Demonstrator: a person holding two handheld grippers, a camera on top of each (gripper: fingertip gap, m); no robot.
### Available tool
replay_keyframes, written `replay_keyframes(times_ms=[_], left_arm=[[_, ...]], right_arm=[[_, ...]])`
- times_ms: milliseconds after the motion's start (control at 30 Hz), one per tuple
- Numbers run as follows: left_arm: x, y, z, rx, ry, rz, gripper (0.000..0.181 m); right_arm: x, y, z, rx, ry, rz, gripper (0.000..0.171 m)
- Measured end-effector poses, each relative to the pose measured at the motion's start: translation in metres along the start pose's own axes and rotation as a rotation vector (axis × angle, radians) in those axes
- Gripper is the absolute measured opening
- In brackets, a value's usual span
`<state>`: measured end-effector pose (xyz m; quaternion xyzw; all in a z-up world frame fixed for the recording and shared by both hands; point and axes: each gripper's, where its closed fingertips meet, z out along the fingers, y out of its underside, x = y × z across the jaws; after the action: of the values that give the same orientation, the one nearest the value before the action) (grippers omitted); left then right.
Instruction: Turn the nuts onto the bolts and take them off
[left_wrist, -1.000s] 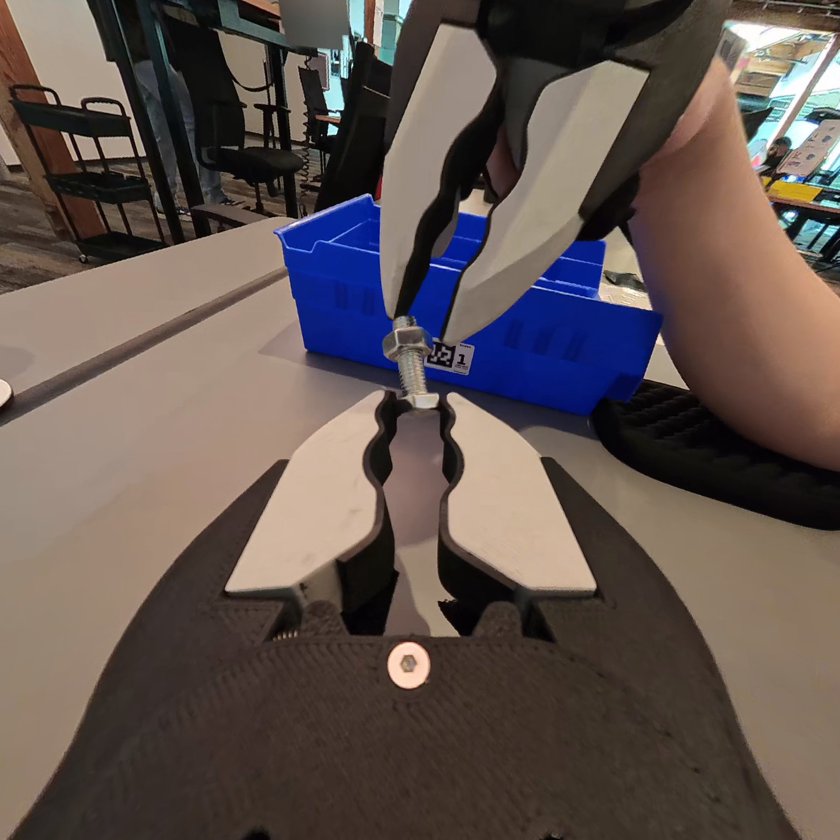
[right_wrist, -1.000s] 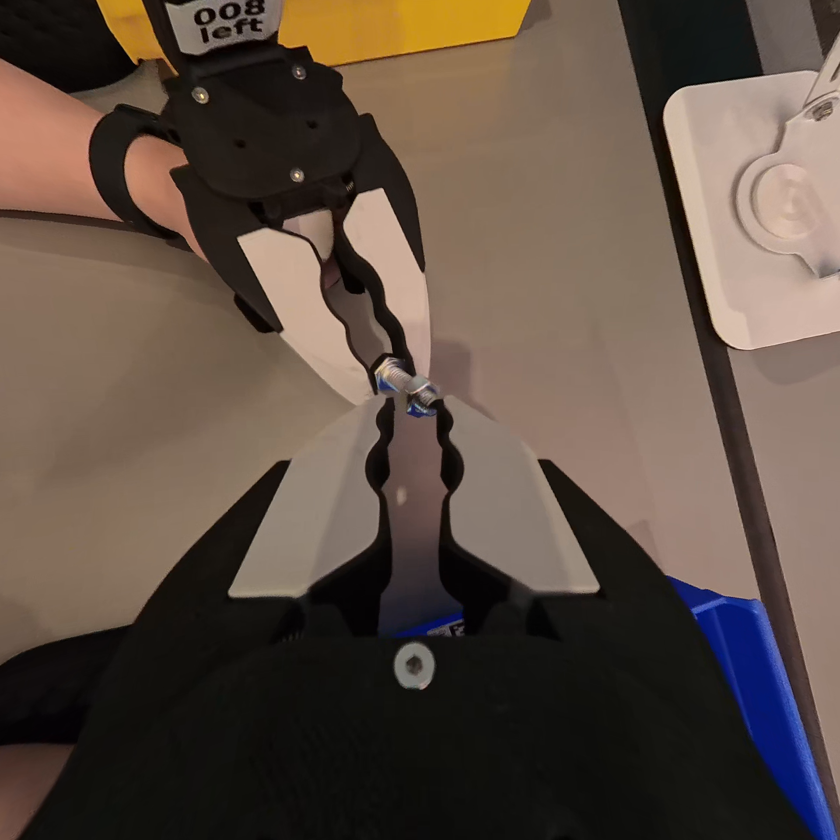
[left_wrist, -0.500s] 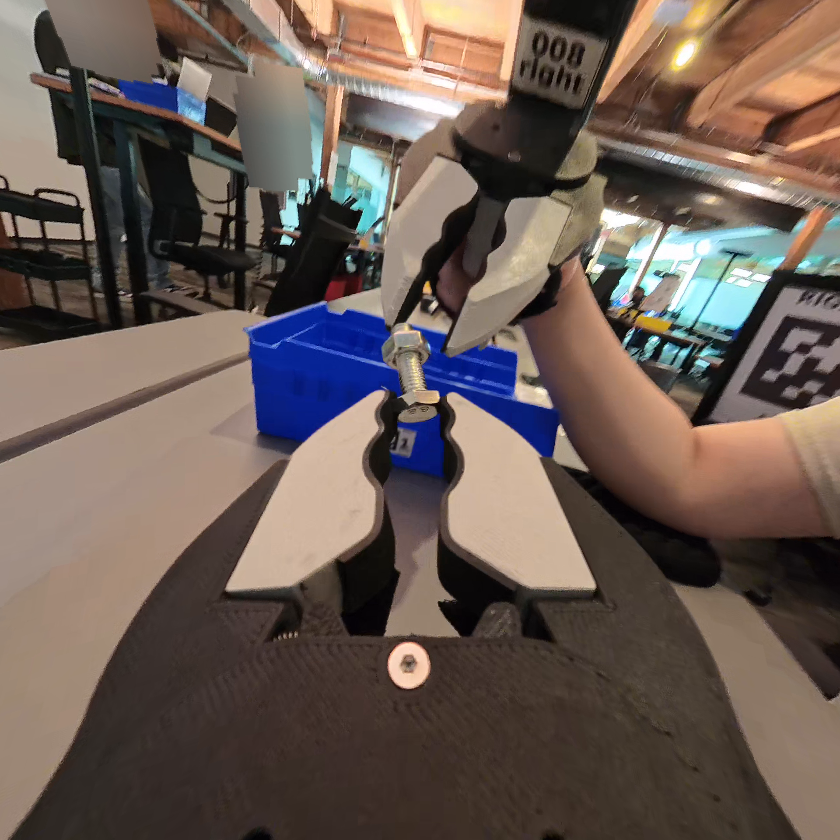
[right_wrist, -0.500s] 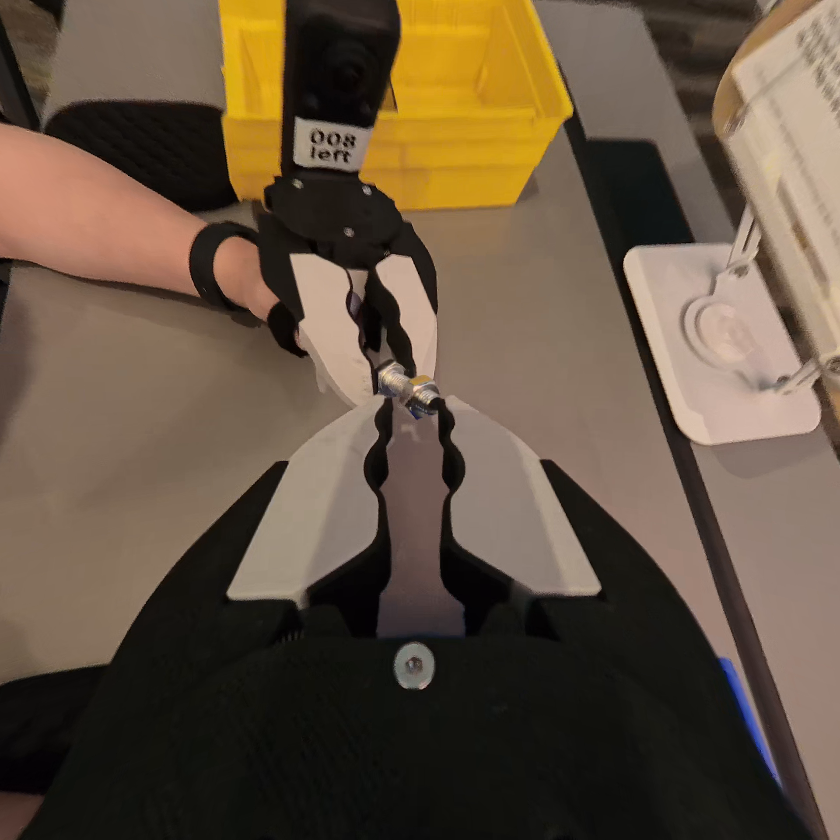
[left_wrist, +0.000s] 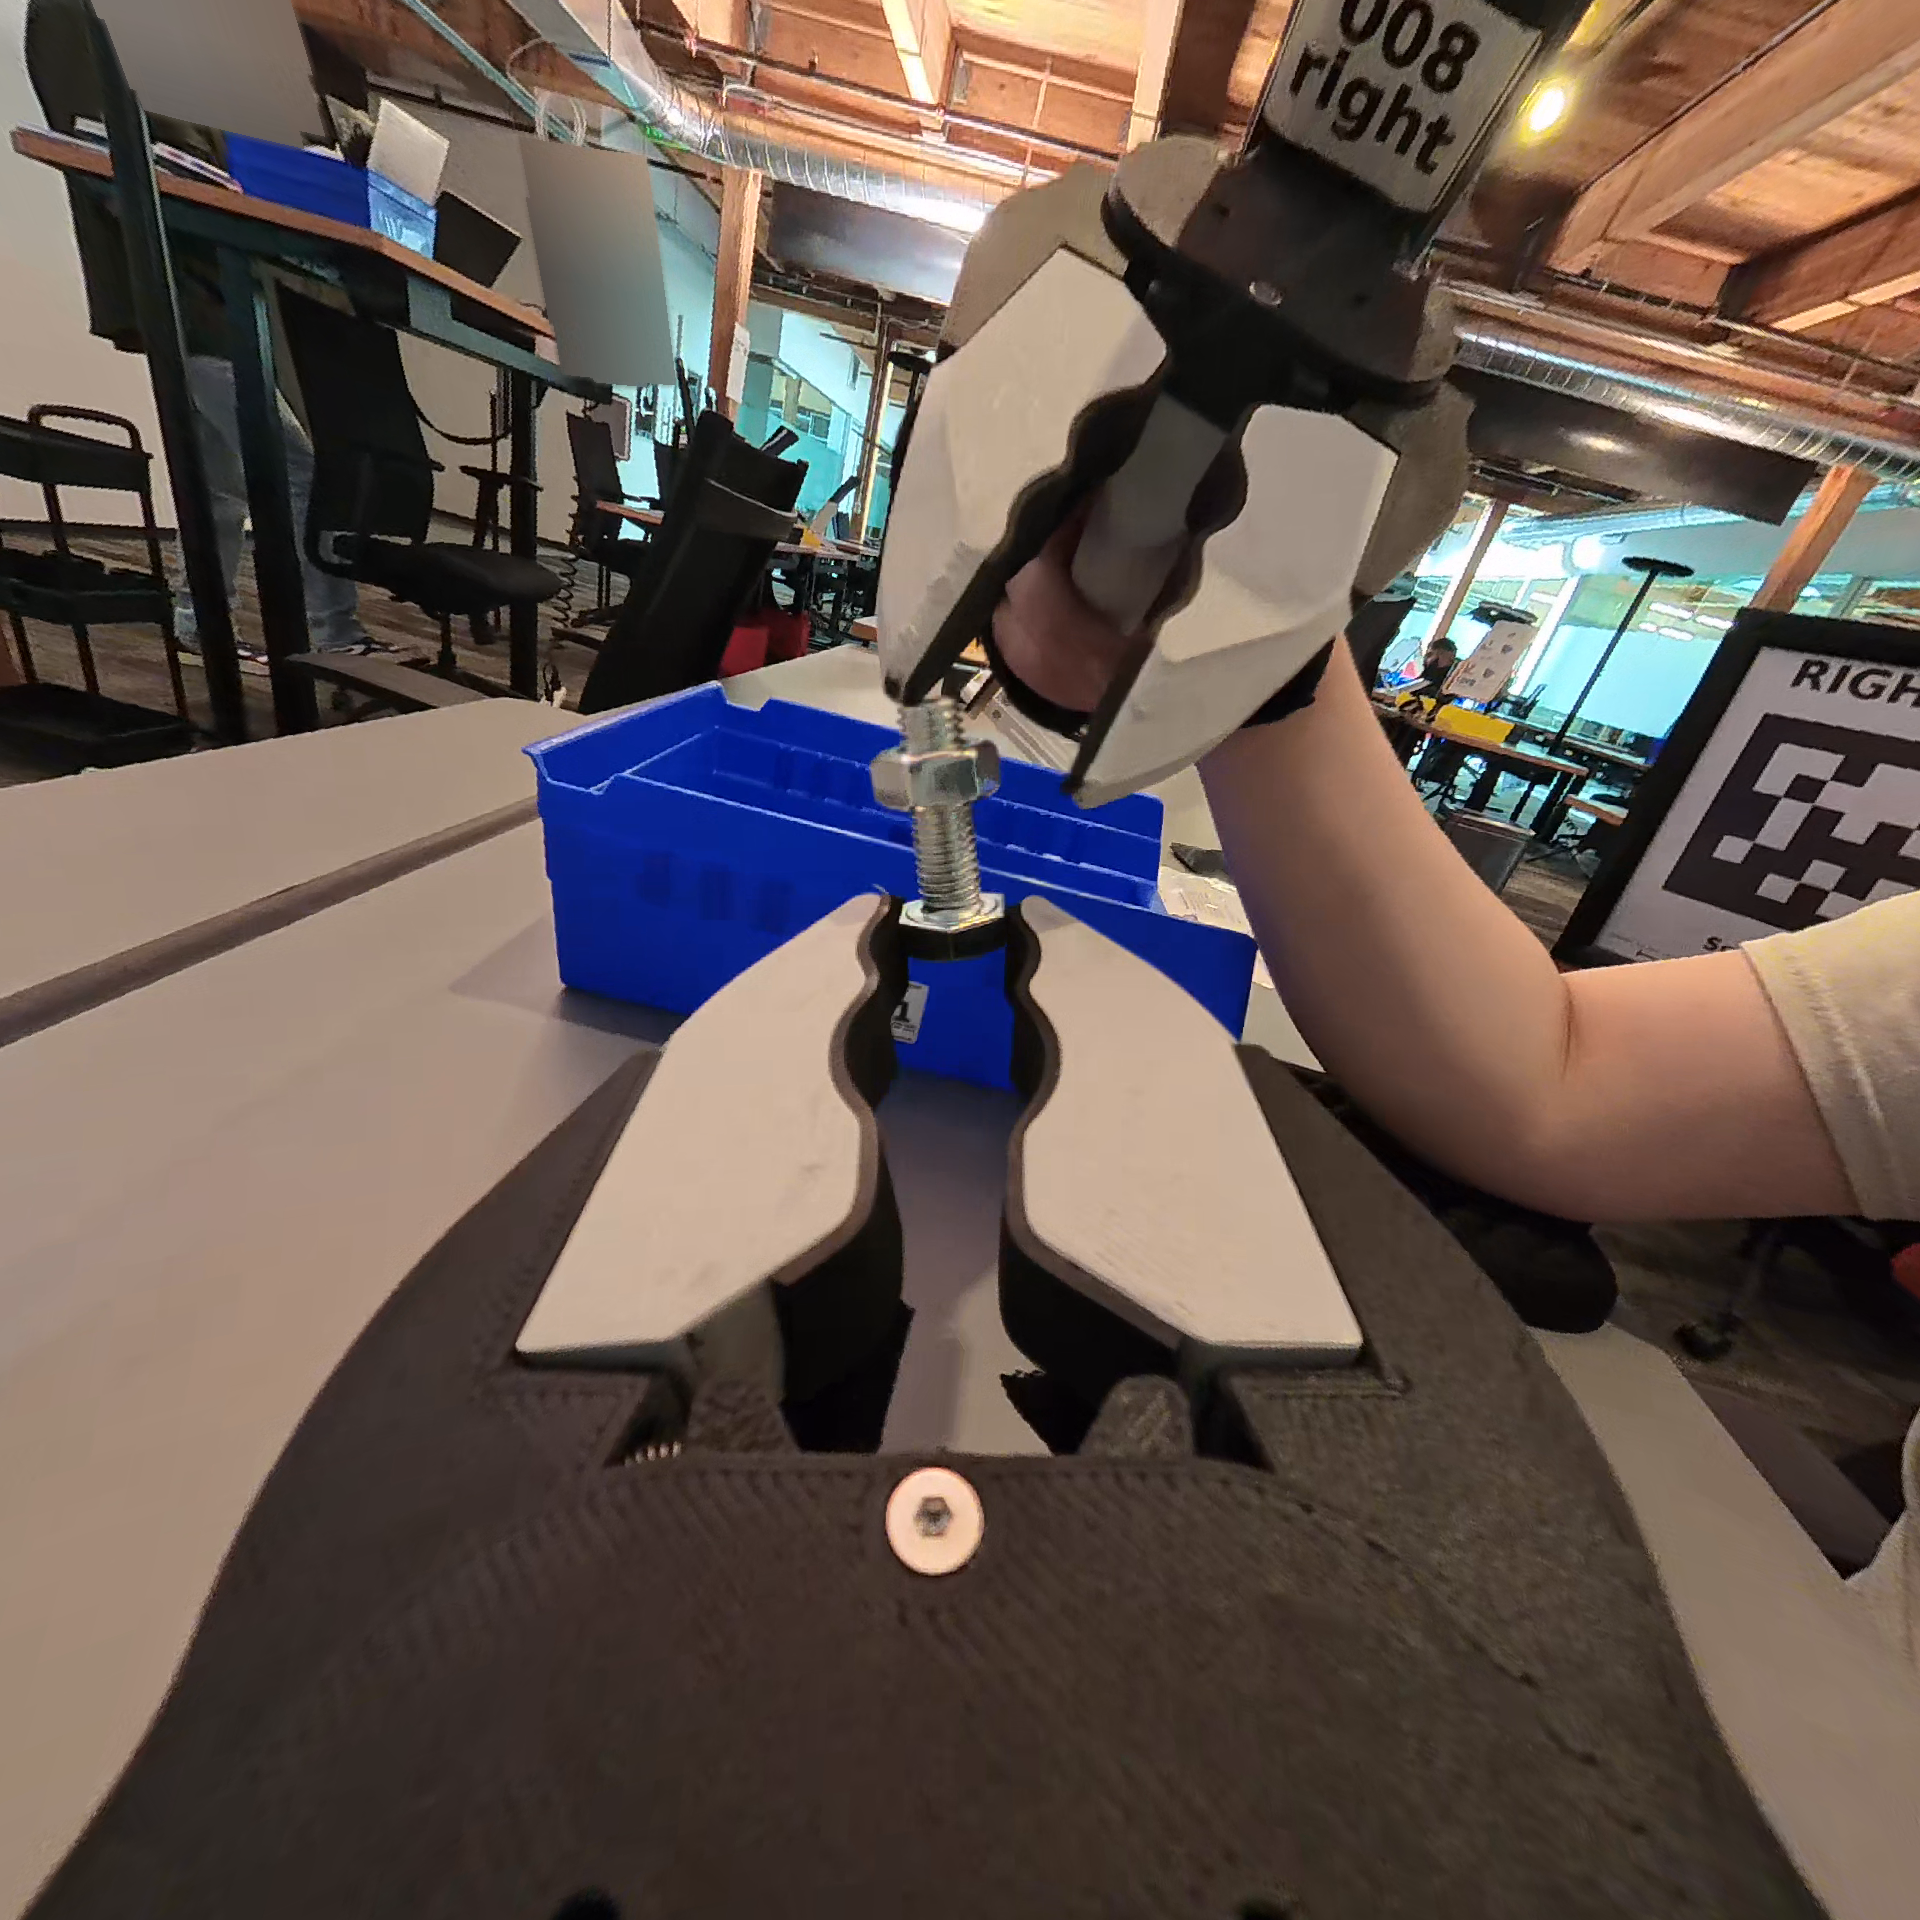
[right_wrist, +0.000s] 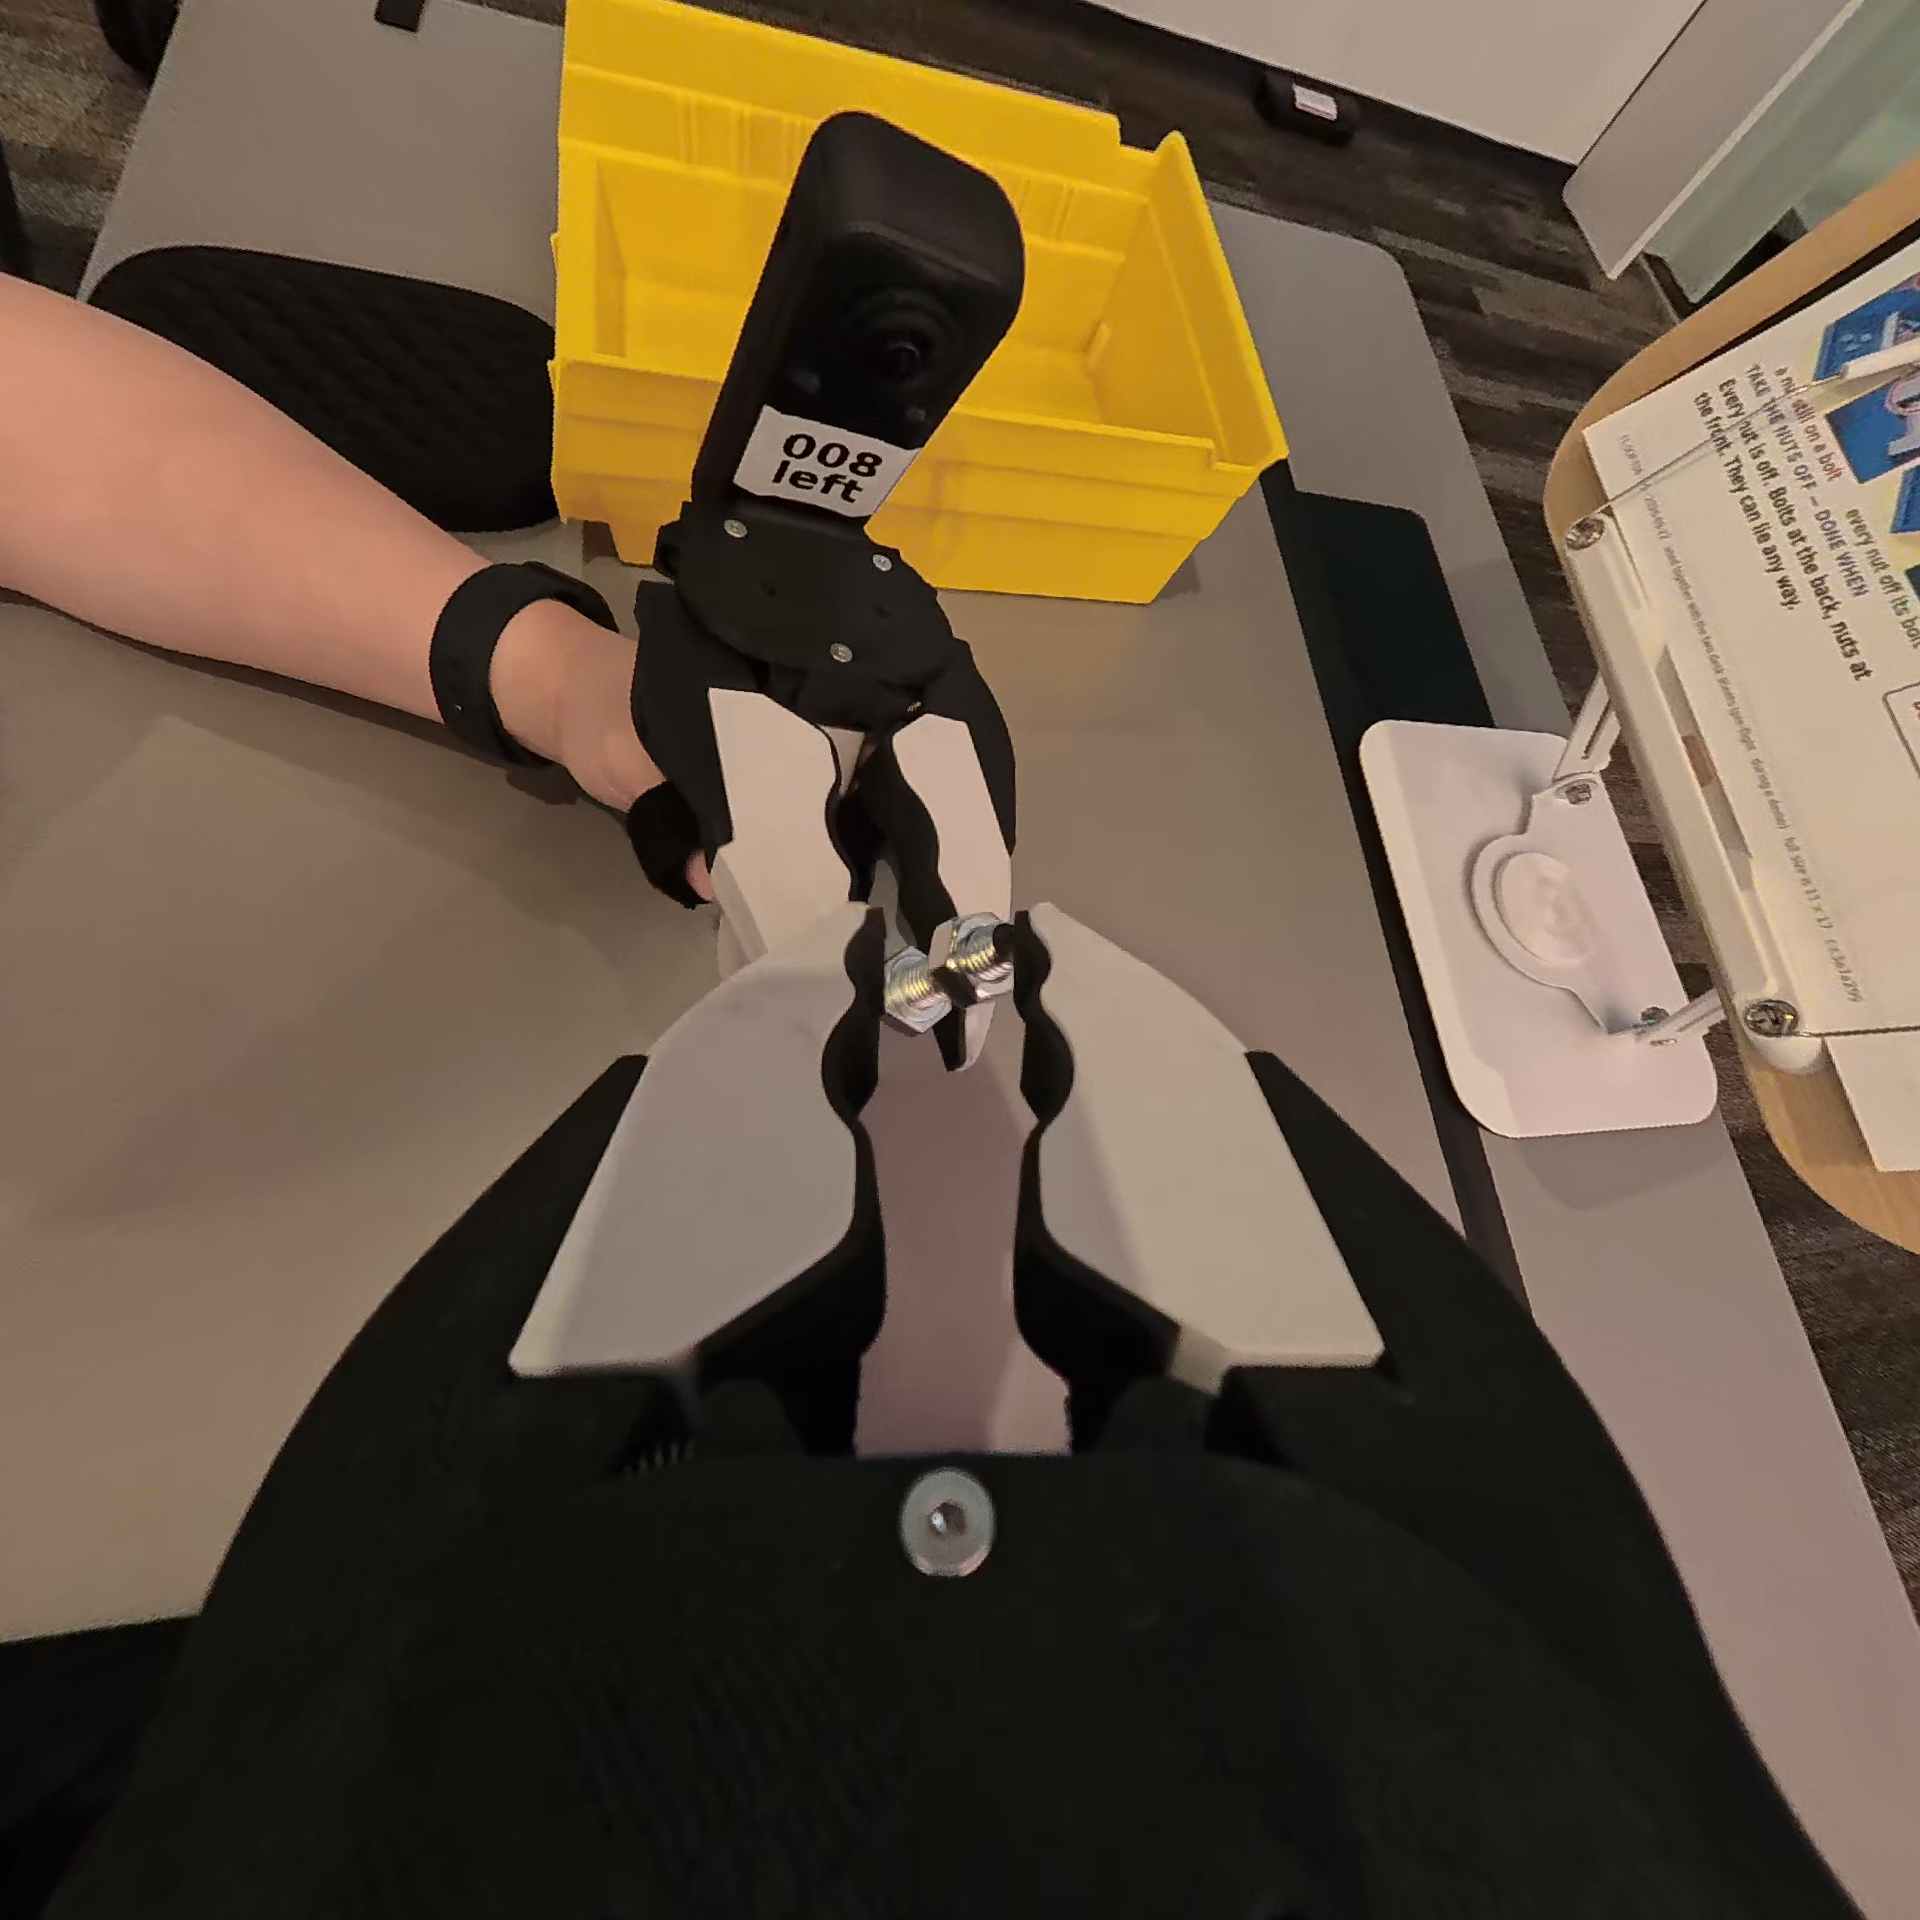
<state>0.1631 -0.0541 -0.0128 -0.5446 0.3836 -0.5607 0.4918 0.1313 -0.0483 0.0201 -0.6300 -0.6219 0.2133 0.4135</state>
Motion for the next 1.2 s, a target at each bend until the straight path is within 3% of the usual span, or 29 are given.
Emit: replay_keyframes(times_ms=[33,300,633,767,900,1000,1200], left_arm=[[0.001,-0.003,-0.001,0.012,0.009,-0.007,0.017],[0.009,-0.017,-0.003,0.084,0.044,-0.014,0.018],[0.004,-0.017,-0.005,0.080,0.010,0.003,0.018],[-0.001,-0.016,-0.007,0.077,-0.008,0.002,0.018],[-0.001,-0.015,-0.007,0.074,-0.009,0.004,0.018],[0.000,-0.014,-0.006,0.068,-0.005,0.007,0.018],[-0.003,-0.012,-0.006,0.059,-0.018,0.008,0.018]], right_arm=[[0.000,-0.003,-0.001,0.018,-0.006,0.004,0.026],[0.001,-0.019,-0.011,0.137,-0.047,0.094,0.038],[-0.005,0.002,-0.001,0.024,-0.116,0.172,0.043],[-0.021,0.005,-0.005,-0.003,-0.175,0.119,0.033],[-0.014,0.008,-0.005,-0.035,-0.114,0.110,0.029],[-0.002,0.012,0.000,-0.055,-0.065,0.162,0.034],[-0.016,0.008,-0.001,-0.040,-0.148,0.146,0.042]])
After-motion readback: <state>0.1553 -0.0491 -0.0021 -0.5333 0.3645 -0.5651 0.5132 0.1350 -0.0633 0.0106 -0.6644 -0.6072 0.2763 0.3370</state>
